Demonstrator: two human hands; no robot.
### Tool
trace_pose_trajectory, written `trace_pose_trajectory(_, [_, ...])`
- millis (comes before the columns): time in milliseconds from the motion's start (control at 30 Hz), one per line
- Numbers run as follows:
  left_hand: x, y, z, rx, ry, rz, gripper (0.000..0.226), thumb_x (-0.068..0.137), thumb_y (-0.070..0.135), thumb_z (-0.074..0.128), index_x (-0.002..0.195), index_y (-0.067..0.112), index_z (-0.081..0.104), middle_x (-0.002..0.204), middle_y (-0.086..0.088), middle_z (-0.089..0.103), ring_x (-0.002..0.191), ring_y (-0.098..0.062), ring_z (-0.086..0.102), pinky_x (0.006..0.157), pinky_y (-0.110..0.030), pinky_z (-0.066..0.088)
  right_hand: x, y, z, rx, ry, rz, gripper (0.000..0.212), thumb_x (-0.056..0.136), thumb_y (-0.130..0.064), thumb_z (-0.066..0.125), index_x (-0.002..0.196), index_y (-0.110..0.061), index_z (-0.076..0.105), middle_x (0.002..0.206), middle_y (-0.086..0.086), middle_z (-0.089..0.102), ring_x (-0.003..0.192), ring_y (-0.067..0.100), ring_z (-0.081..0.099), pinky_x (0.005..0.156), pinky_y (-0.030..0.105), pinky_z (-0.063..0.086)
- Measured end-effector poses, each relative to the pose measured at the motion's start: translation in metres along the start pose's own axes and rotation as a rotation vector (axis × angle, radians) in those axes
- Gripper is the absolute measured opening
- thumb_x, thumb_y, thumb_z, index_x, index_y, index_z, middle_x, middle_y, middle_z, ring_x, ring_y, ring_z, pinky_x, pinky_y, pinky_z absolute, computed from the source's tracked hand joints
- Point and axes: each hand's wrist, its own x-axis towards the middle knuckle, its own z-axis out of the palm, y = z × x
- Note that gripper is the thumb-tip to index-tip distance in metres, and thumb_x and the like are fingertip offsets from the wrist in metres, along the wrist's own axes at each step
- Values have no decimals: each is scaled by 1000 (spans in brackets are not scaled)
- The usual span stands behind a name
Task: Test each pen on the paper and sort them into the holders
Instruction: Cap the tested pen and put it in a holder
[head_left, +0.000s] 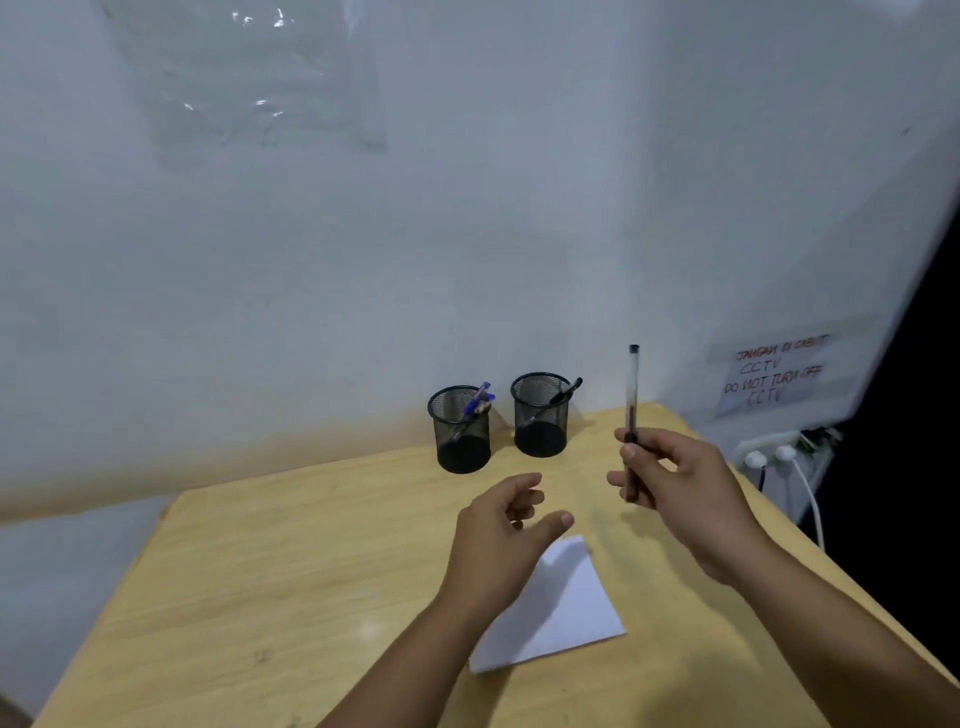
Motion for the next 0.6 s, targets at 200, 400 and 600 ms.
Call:
trace_pose_trajectory(200, [81, -13, 30, -1, 61, -156, 74, 75, 39, 82, 139, 21, 50, 127, 3, 58, 119, -16, 56, 96, -34, 48, 73, -1, -20, -476, 26, -157, 14, 83, -22, 76, 97, -23, 72, 75, -5, 69, 69, 16, 67, 65, 28, 52])
trace_pose_trajectory(400, [137, -24, 48, 81, 127, -155, 58, 68, 39, 85, 112, 22, 52, 111, 4, 65, 106, -20, 62, 79, -28, 47, 124, -12, -2, -748, -46, -317, 9, 85, -22, 73, 76, -24, 71, 74, -7, 70, 73, 5, 63, 61, 13, 42])
trace_pose_trajectory(600, [165, -35, 61, 135, 207, -99, 88, 55, 45, 84, 131, 25, 44, 123, -1, 62, 114, -21, 58, 97, -40, 50, 148, -29, 12, -707, -13, -409, 8, 83, -24, 74, 75, -23, 73, 64, -19, 60, 65, -5, 56, 54, 2, 37])
